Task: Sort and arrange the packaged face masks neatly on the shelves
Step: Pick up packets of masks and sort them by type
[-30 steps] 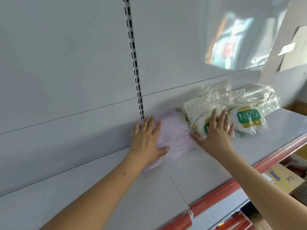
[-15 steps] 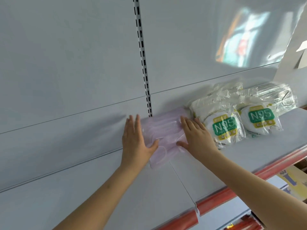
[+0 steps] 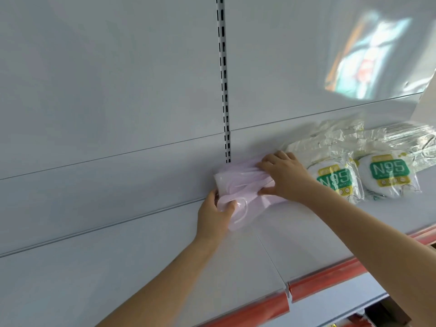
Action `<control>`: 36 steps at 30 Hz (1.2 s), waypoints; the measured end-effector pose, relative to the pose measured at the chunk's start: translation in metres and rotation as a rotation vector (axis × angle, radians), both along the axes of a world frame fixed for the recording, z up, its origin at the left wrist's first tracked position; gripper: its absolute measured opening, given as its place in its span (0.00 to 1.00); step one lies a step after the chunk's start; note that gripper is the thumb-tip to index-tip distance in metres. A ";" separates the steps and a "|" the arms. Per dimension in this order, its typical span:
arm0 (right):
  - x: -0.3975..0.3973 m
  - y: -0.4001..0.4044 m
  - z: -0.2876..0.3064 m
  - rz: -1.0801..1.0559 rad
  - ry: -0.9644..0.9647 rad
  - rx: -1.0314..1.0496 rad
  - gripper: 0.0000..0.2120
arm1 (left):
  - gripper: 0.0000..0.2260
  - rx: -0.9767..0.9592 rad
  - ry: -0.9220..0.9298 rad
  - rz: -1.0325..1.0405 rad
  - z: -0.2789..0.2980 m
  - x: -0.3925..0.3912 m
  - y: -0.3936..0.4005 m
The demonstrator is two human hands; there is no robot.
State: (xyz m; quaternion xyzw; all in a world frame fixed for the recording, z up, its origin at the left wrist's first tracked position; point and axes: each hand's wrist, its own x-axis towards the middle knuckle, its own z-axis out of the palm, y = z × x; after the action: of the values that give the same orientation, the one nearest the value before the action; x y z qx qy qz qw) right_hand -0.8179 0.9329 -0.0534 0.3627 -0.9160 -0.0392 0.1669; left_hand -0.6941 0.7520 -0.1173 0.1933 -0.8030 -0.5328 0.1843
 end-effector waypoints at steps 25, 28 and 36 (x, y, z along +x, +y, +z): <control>0.020 -0.001 -0.028 -0.053 -0.146 0.036 0.49 | 0.42 -0.022 -0.031 -0.056 -0.002 -0.004 0.023; 0.008 0.002 -0.017 -0.017 -0.214 -0.002 0.46 | 0.43 0.022 -0.082 -0.129 0.001 -0.001 0.031; 0.011 -0.003 -0.034 -0.016 -0.189 0.015 0.42 | 0.38 -0.369 -0.315 -0.059 -0.001 -0.003 0.022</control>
State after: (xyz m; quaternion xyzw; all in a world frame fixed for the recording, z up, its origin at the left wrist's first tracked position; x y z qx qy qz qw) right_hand -0.8067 0.9303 -0.0870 0.3587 -0.9302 -0.0131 0.0768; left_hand -0.6970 0.7744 -0.1183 0.2134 -0.9109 -0.3454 0.0735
